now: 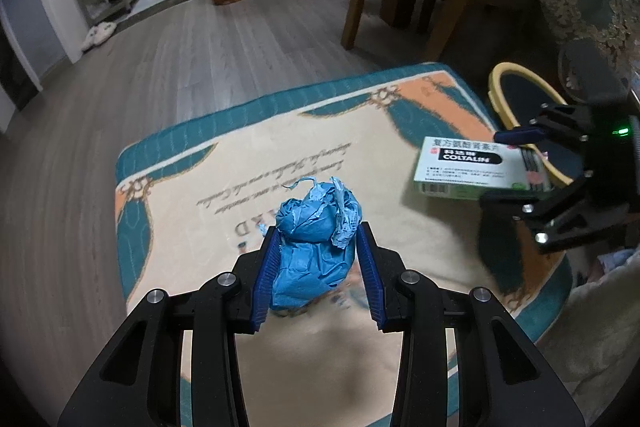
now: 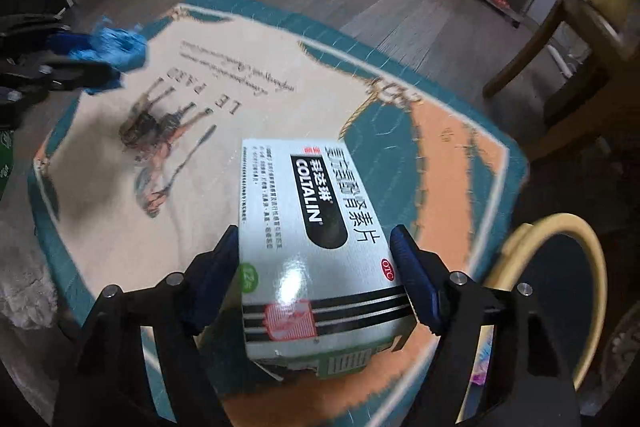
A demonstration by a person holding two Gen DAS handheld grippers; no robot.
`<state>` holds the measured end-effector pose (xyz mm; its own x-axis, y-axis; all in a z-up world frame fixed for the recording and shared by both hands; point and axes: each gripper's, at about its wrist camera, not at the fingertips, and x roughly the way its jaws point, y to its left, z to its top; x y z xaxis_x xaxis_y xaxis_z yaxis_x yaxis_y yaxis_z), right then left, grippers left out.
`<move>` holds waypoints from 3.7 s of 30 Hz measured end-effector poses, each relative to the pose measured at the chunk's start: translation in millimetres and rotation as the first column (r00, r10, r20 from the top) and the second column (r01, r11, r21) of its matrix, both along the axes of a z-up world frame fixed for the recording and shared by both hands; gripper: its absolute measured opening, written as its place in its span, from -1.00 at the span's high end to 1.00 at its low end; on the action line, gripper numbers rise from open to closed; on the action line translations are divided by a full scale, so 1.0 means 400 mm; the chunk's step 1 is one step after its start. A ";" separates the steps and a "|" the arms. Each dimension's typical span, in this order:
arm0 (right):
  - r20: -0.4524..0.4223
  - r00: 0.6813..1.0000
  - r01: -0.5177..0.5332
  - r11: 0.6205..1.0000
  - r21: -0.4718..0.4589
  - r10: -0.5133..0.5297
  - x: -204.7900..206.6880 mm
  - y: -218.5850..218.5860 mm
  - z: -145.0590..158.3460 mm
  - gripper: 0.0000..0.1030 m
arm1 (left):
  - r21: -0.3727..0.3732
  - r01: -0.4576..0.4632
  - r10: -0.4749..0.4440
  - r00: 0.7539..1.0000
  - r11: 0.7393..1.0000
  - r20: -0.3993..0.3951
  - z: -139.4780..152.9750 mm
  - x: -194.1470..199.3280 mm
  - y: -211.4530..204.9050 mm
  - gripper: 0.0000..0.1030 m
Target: Collect trash
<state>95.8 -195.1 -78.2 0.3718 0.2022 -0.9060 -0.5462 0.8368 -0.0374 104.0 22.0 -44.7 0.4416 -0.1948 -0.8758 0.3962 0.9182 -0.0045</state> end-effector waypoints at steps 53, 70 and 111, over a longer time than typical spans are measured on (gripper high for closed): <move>0.053 0.794 0.594 0.792 0.139 -0.605 -0.025 -0.681 0.082 -0.64 | -0.085 0.293 -0.283 0.952 0.952 0.116 0.006 0.084 -0.704 -0.46; 0.058 0.740 0.651 0.736 0.186 -0.670 -0.186 -0.614 0.205 -0.64 | -0.128 0.253 -0.228 0.956 0.959 0.182 0.147 -0.016 -0.564 -0.46; 0.263 0.602 0.722 0.655 0.224 -0.754 -0.455 -0.480 0.296 -0.89 | -0.111 0.207 -0.167 0.941 0.972 0.293 0.205 -0.257 -0.446 -0.90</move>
<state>-86.3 -387.2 40.1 0.6787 -0.1975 -0.7073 0.2881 0.9576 0.0090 1.3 -156.4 37.2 0.6086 -0.4077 -0.6808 0.5645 0.8254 0.0103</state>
